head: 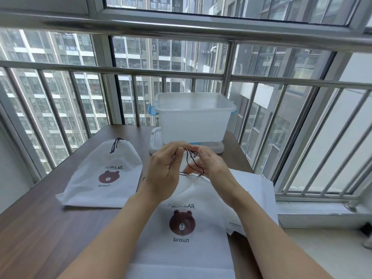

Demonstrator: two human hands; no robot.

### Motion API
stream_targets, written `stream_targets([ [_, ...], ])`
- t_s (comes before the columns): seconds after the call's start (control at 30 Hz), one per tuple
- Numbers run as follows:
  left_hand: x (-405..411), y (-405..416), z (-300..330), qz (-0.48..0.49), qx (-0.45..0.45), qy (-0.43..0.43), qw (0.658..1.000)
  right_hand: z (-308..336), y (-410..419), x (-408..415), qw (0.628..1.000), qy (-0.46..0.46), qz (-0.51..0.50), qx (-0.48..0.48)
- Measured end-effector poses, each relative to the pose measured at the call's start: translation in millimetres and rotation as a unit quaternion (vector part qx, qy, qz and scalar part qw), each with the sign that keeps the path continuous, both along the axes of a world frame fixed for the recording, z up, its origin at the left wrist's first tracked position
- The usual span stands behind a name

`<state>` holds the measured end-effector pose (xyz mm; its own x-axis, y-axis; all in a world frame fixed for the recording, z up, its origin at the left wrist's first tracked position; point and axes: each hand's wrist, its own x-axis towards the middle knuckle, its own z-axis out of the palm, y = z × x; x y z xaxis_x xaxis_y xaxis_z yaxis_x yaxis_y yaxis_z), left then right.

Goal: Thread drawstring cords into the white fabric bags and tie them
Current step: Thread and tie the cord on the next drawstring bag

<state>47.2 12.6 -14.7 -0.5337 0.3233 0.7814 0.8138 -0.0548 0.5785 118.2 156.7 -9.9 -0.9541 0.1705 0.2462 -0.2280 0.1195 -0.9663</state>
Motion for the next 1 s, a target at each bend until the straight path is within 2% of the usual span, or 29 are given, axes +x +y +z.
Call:
stream_targets([
  [0.1, 8, 7, 1, -0.095, 0.042, -0.172, 0.98, 2, 2, 0, 1.0, -0.012, 0.013, -0.025],
  [0.17, 16, 9, 4, -0.142, 0.053, -0.235, 0.96, 4, 4, 1, 0.997, -0.029, 0.046, -0.054],
  [0.3, 23, 8, 8, -0.183, 0.061, -0.263, 0.945, 4, 9, -1, 0.986, -0.056, 0.083, -0.137],
  [0.43, 16, 9, 10, -0.186, 0.102, -0.313, 0.926, 6, 13, -2, 0.964, -0.039, 0.056, -0.258],
  [0.5, 7, 7, 11, -0.166, 0.165, -0.391, 0.89, 11, 15, -1, 0.934, -0.007, 0.02, -0.358],
  [0.57, -9, -1, 11, -0.157, 0.252, -0.484, 0.823, 14, 23, 0, 0.893, 0.022, -0.024, -0.449],
  [0.63, -23, -10, 9, -0.149, 0.308, -0.539, 0.77, 14, 33, 1, 0.861, 0.033, -0.069, -0.504],
  [0.73, -35, -20, 6, -0.132, 0.339, -0.579, 0.73, 11, 45, -1, 0.821, 0.011, -0.124, -0.557],
  [0.8, -40, -26, 9, -0.095, 0.32, -0.583, 0.741, 6, 51, -4, 0.827, -0.017, -0.16, -0.539],
  [0.87, -45, -32, 12, -0.028, 0.282, -0.565, 0.775, 2, 56, -5, 0.851, -0.038, -0.207, -0.481],
  [0.93, -46, -35, 13, 0.043, 0.229, -0.523, 0.82, 0, 57, -5, 0.877, -0.043, -0.238, -0.414],
  [1.0, -41, -33, 13, 0.115, 0.121, -0.443, 0.881, 2, 52, -3, 0.915, -0.043, -0.249, -0.314],
])
